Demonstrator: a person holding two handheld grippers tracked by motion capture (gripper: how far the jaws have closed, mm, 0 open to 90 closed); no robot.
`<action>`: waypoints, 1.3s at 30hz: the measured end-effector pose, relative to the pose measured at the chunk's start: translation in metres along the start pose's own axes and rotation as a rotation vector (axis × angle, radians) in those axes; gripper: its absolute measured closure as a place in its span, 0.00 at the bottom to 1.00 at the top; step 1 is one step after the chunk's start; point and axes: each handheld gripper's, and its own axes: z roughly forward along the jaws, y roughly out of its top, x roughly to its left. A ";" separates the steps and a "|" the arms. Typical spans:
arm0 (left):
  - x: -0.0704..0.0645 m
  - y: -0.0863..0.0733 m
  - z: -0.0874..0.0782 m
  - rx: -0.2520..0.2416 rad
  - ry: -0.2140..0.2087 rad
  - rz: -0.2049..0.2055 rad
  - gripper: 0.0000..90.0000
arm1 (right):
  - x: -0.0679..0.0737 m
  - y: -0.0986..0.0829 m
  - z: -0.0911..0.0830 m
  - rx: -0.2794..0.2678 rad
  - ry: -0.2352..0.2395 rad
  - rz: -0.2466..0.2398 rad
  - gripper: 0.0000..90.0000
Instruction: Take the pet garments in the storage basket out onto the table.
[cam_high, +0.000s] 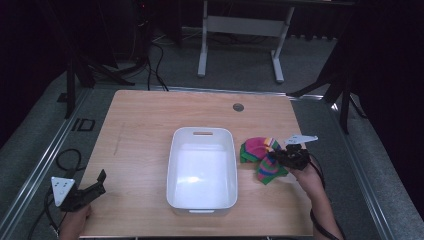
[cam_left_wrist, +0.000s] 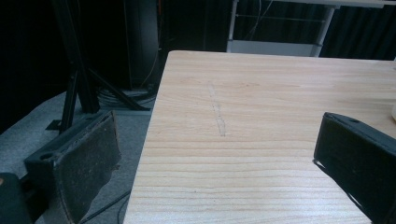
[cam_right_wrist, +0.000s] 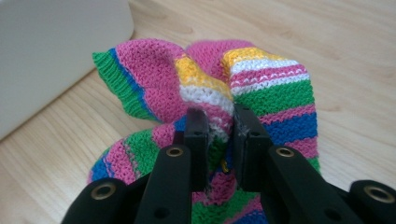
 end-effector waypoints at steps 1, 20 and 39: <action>0.000 0.000 0.000 0.000 0.001 0.000 0.01 | 0.000 -0.002 0.005 0.004 0.004 0.008 0.86; 0.000 0.000 0.000 -0.002 0.002 -0.001 0.01 | 0.008 0.002 -0.003 -0.055 0.001 -0.001 0.57; 0.001 0.000 0.000 -0.003 0.005 -0.009 0.01 | -0.005 -0.017 -0.050 -0.189 -0.066 0.090 0.14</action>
